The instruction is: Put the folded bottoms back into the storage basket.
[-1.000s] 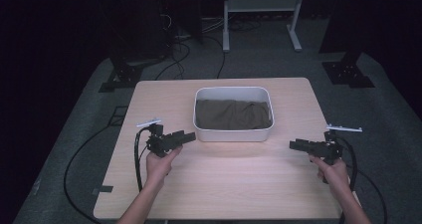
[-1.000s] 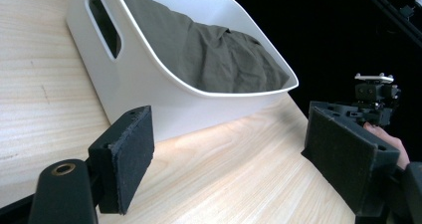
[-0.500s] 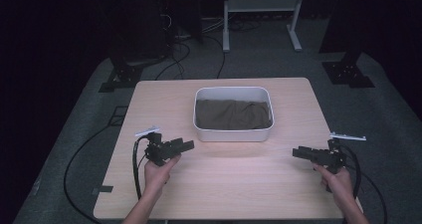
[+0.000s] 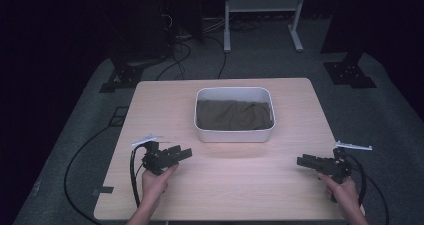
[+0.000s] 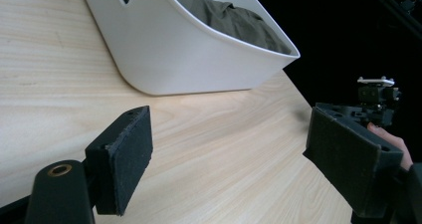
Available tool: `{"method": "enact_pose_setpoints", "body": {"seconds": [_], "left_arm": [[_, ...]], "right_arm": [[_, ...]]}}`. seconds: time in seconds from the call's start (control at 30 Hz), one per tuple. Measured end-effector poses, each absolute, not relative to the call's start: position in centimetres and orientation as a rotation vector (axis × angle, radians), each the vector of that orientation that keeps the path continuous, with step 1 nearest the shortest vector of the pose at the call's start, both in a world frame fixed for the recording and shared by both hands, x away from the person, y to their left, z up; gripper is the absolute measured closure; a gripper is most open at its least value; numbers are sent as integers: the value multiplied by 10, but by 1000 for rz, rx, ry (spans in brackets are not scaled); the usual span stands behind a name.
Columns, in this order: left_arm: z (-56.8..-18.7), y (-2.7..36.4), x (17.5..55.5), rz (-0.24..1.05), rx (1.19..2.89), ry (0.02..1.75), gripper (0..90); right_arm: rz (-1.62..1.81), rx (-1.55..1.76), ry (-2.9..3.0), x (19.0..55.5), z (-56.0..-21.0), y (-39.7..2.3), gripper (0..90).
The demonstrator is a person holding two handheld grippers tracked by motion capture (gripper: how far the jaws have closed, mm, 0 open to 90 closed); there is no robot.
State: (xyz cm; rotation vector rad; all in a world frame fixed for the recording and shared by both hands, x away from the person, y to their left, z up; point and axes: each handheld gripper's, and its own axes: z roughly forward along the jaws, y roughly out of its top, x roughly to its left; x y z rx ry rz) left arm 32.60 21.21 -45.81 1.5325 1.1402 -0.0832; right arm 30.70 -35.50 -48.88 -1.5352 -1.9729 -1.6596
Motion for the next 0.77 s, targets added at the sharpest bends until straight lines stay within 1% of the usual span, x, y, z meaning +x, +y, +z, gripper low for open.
{"method": "enact_pose_setpoints", "body": {"seconds": [0.37,0.57,0.77], "left_arm": [[-466,218,312,-64,1532,1141,169],[-471,218,302,-69,1515,1146,169],[-474,215,291,-48,1514,1137,161]], "right_arm": [[-1655,-1530,-1960,295,-498,-355,342],[-1673,-1528,-1948,285,-501,-356,339],[-1688,-1524,-1959,275,-505,-356,334]]}}
